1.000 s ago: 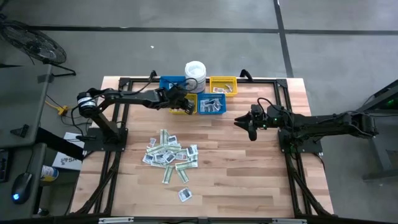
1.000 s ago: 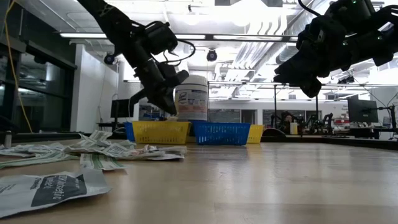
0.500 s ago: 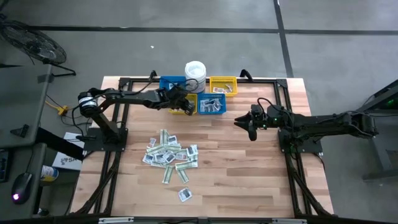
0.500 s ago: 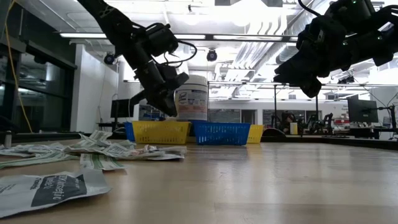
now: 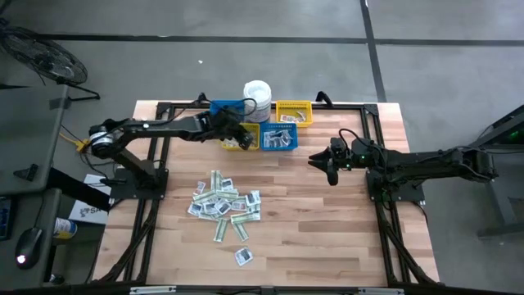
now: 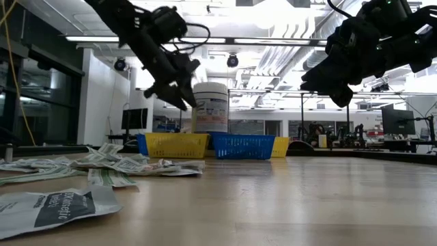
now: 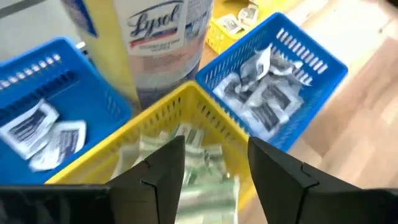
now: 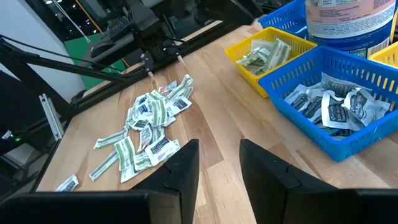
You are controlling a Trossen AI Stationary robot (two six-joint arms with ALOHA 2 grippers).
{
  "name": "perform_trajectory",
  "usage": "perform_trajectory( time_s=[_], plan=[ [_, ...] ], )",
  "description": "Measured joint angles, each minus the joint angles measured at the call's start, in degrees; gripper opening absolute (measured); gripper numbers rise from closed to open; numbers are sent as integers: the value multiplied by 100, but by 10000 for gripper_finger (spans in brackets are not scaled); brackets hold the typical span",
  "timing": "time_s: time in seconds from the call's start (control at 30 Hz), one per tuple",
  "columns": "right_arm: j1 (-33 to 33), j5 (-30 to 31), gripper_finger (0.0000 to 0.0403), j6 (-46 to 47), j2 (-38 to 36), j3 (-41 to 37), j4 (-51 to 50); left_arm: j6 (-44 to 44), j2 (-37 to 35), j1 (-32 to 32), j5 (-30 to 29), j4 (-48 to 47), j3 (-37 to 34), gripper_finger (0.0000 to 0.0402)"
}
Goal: Pick & Place First Aid Supplies
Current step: Put the green bandage pad into the left yellow bin
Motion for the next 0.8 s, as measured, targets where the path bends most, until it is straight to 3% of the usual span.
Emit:
perform_trajectory(
  time_s=[0.27,0.43,0.6,0.8],
  plan=[
    [0,-1,110,0,0,0,0,648,-772,0,675,-1833,3,176],
    [2,-1,110,-2,0,0,0,1273,-968,0,1474,-2828,-15,176],
    [2,0,110,-1,0,0,0,1517,-1158,0,2328,-2682,-508,176],
    [2,1,110,0,0,0,0,1216,-1575,0,2516,-2373,-1287,176]
  ],
)
